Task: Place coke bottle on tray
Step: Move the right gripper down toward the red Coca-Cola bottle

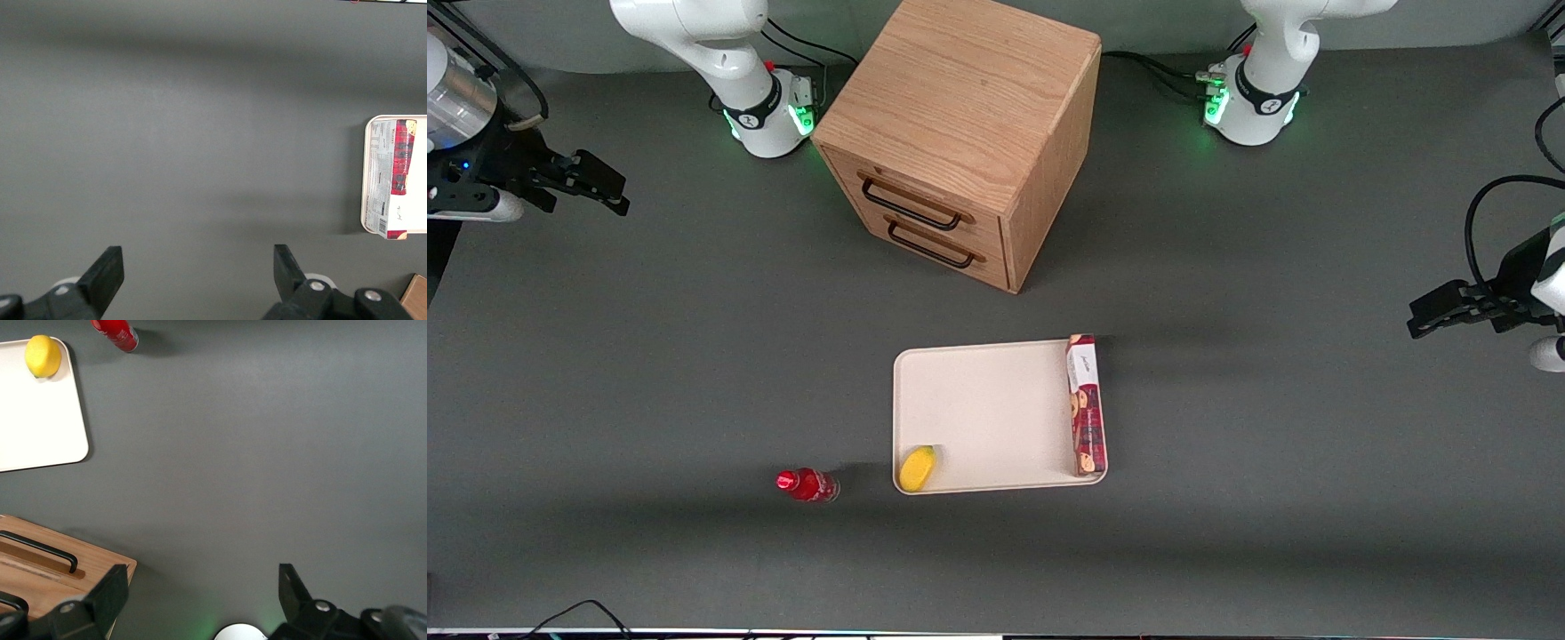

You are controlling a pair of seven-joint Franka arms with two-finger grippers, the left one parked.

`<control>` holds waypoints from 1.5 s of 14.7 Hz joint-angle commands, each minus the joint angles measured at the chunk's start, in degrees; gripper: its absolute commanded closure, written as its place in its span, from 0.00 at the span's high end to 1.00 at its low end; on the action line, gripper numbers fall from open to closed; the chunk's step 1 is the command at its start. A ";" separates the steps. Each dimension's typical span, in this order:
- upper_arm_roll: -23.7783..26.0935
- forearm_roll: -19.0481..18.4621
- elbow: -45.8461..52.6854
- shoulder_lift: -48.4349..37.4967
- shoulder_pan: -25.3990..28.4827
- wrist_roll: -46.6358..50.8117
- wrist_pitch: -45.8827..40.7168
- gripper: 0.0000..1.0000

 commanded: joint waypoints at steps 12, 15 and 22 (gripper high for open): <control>10.23 -0.21 35.43 34.01 1.97 -0.03 -1.08 1.00; 11.73 -5.64 38.18 43.61 2.85 -0.03 8.47 1.00; 12.00 -14.81 37.83 56.81 2.94 4.44 25.36 1.00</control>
